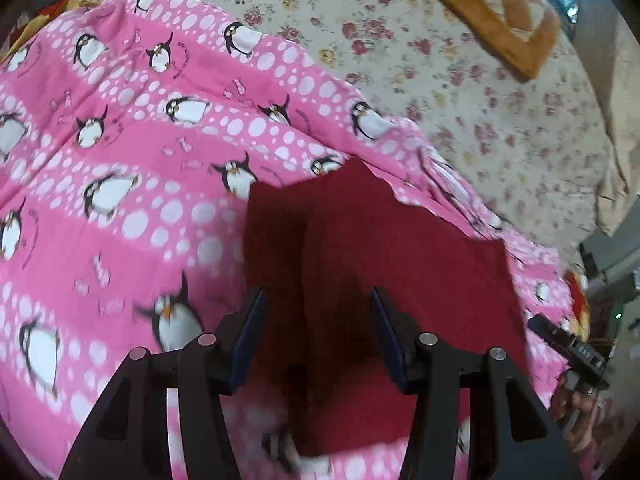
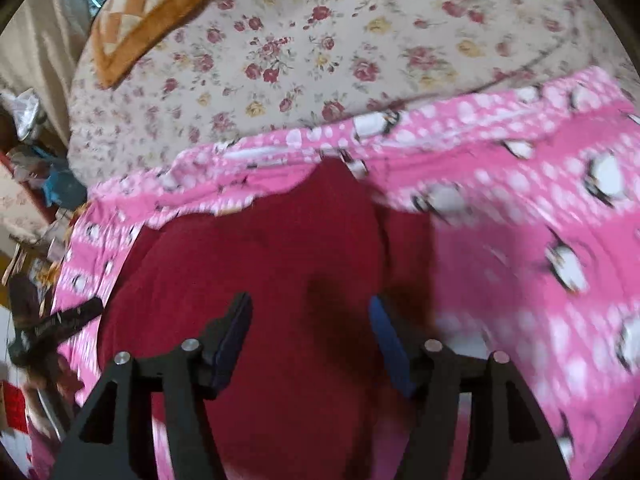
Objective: Fold small clothes
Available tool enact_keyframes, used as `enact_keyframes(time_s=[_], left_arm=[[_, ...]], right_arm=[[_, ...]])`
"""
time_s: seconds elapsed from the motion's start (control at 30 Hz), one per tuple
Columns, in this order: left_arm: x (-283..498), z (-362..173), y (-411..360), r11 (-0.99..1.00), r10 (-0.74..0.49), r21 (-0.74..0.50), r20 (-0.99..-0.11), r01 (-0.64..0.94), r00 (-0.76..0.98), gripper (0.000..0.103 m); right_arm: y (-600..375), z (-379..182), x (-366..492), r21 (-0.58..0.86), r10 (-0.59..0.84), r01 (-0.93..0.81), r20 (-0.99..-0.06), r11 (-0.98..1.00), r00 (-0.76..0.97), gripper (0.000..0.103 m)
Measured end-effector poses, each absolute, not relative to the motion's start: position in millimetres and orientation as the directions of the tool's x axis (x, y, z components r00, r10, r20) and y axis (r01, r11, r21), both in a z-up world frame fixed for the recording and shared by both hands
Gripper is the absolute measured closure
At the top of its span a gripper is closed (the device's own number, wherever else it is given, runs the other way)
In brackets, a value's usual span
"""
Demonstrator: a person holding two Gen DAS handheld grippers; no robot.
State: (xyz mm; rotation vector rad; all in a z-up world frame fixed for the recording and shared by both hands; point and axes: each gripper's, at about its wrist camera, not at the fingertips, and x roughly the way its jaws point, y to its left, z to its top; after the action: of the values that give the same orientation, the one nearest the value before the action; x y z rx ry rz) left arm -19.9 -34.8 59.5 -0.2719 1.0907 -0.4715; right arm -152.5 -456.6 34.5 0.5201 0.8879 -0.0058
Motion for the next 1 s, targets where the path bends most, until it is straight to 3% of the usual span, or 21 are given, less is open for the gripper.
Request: enact_keyframes(time_s=[0.17,0.43,0.47,0.5,0.53,0.57,0.63,0.8,1.0], left_arm=[[-58.5,57.8,-24.6,0.836,-0.547,-0.481,-0.774,0.264,0.319,0.072],[-83.2,37.9,-36.8,0.83,-0.535,-0.435,-0.799,0.349,0.274,0.072],[-80.8,34.1,-39.3,0.83,-0.532,-0.432,-0.804,0.352,0.267,0.076],[-79.0,31.3,-41.1,0.828,-0.532,-0.434,-0.807,0.354,0.257,0.09],[-77.3,29.2,-42.7,0.835,-0.52,-0.424,-0.816,0.352,0.251,0.097],[-77.5,30.5,-42.5,0.849,-0.495,-0.395,-0.827,0.35,0.267,0.103],[-80.6,38.2,-38.4,0.846,-0.497,-0.388,-0.823,0.366,0.275,0.103],[-86.9,61.6,-20.8,0.86,-0.477,-0.347,-0.808,0.374,0.346,0.103],[-86.5,36.8,-21.8,0.886,-0.438,-0.338,-0.836,0.319,0.331,0.103]], right_arm=[[-455.1,36.0,-207.6,0.427,0.214,0.202,-0.741,0.881,0.636,0.038],[-437.1,20.4,-230.0,0.422,0.225,0.176,-0.74,0.89,0.634,0.038],[-434.5,17.2,-226.7,0.423,0.23,0.172,-0.74,0.89,0.632,0.039],[-431.7,11.6,-222.8,0.417,0.23,0.173,-0.749,0.892,0.621,0.046],[-429.8,8.2,-220.2,0.407,0.224,0.176,-0.759,0.896,0.611,0.065],[-427.8,5.3,-218.3,0.386,0.208,0.183,-0.772,0.904,0.6,0.077],[-428.5,9.2,-222.5,0.371,0.184,0.189,-0.765,0.909,0.617,0.094],[-445.0,42.4,-247.3,0.374,0.159,0.179,-0.715,0.91,0.681,0.101],[-466.1,10.7,-253.9,0.329,0.084,0.311,-0.795,0.892,0.601,0.103]])
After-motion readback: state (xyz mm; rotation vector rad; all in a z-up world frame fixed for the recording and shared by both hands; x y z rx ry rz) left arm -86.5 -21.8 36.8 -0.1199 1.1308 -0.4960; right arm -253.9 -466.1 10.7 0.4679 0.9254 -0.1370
